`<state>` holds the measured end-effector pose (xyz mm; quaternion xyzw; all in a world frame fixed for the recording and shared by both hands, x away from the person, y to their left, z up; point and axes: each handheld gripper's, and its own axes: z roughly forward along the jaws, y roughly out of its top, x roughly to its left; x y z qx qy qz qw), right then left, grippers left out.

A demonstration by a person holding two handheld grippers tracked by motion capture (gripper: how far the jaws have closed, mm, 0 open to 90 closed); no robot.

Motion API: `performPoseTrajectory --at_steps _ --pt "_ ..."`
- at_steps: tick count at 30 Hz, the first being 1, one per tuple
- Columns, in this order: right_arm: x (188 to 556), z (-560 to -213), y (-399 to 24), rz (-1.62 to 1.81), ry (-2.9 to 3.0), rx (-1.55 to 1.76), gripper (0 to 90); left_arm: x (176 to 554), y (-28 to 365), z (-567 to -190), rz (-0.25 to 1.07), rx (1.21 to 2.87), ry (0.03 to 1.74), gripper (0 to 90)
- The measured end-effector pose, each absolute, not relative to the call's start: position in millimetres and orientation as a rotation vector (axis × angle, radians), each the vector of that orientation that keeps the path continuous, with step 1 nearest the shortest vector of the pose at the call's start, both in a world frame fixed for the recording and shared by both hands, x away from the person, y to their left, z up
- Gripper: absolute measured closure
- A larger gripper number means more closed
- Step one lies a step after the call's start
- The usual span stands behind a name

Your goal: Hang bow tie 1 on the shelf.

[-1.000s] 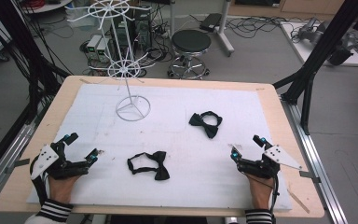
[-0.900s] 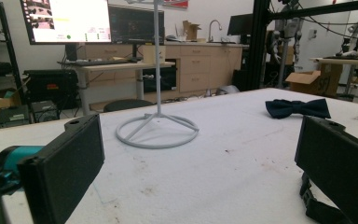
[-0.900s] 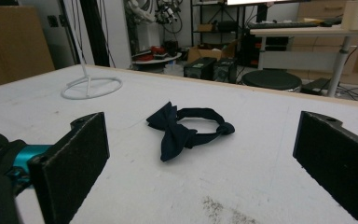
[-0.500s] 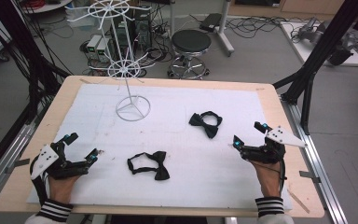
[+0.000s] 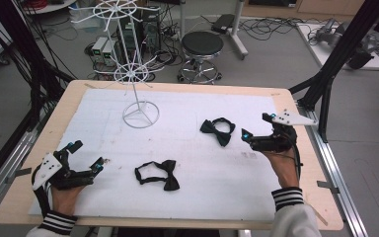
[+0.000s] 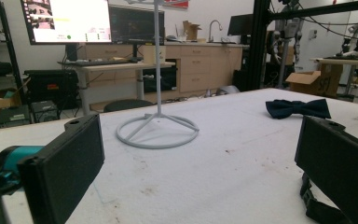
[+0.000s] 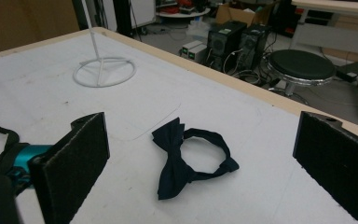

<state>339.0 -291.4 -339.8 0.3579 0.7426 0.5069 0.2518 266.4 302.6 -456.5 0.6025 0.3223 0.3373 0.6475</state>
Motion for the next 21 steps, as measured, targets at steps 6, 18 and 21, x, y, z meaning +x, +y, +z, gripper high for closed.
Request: performPoseTrajectory --at_steps 6,18,21 --pt "358.0 -324.2 -290.4 1.327 2.094 0.963 2.7 266.5 302.6 -456.6 0.768 1.369 0.733 1.7" --pt "389.9 -327.5 -275.0 1.224 2.264 0.964 2.7 266.4 302.9 -456.6 0.765 1.365 0.734 1.8" --pt "399.9 -330.4 -270.9 1.19 2.332 0.96 2.9 266.4 302.9 -456.6 0.764 1.365 0.735 1.8"
